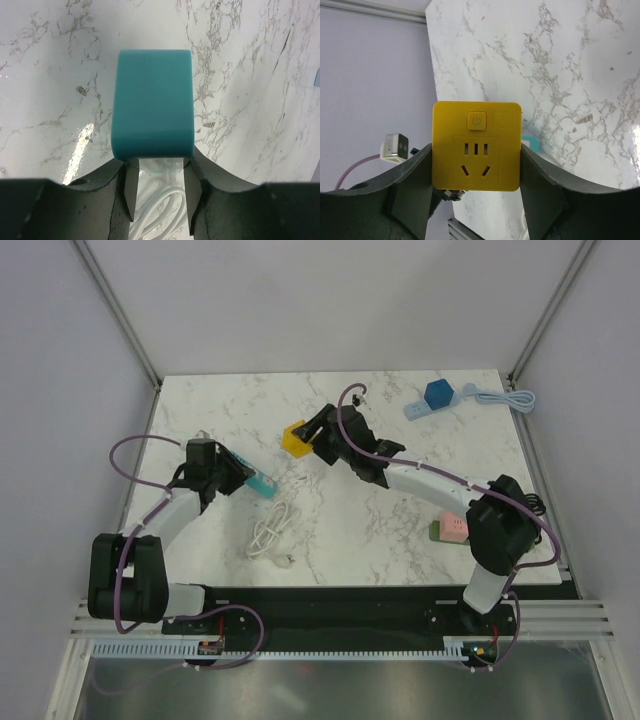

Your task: Pull the plug off the socket

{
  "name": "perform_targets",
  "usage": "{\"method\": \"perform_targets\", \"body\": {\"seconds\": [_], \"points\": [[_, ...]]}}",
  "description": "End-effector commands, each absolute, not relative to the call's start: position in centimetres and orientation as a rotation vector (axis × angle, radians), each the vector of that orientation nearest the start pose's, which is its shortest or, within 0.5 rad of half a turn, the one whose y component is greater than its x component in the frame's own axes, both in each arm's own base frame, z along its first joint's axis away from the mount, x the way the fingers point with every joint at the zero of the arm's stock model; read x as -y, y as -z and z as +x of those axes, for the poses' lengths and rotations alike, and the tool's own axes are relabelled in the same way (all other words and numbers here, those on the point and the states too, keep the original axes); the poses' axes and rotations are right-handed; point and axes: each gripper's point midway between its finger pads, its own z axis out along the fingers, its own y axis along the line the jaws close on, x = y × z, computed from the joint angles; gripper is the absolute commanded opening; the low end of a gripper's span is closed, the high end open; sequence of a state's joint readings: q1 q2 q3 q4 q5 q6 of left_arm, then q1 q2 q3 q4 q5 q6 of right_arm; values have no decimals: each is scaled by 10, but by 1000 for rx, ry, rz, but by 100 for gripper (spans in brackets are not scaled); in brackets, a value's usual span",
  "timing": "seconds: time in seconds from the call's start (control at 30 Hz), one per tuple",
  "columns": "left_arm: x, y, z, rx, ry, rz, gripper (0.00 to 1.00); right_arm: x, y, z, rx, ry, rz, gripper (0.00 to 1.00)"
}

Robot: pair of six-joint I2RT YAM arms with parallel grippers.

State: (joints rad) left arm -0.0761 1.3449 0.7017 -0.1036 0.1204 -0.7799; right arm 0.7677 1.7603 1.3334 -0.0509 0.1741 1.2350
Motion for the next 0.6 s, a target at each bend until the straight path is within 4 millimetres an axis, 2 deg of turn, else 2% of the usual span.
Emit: {"method": "perform_targets", "body": {"seconds": [0.0,0.07,0.17,0.3,0.33,0.37,0.4,0.47,0.53,0.57], "points": [[49,-51,320,-2376,313,-739,2,-385,-268,389,-1953,-1176,612,0],[49,-51,320,-2376,313,-739,2,-385,-272,390,-1951,-1151,585,0],[50,-52,321,-2374,319,-732,2,-380,-259,388,-2032,-1010,481,0],[61,-60,328,-2377,423,-669,2,-364,-222,378,-2156,-848,309,0],[62,-65,334,-2373,441,-654,2,-365,-215,370,-2196,-867,231,0],[63,-70,341,-2372,469,-626,2,-356,-202,369,-2252,-901,183,0],[67,-70,340,-2379,490,-606,2,-355,-196,367,-2266,-892,184,0],[68,-76,347,-2376,531,-584,2,-355,-186,355,-2334,-964,63,0],[67,-79,353,-2356,555,-580,2,-348,-170,345,-2416,-931,10,0],[73,-82,353,-2350,605,-559,2,-346,-159,333,-2471,-930,-68,0]]}}
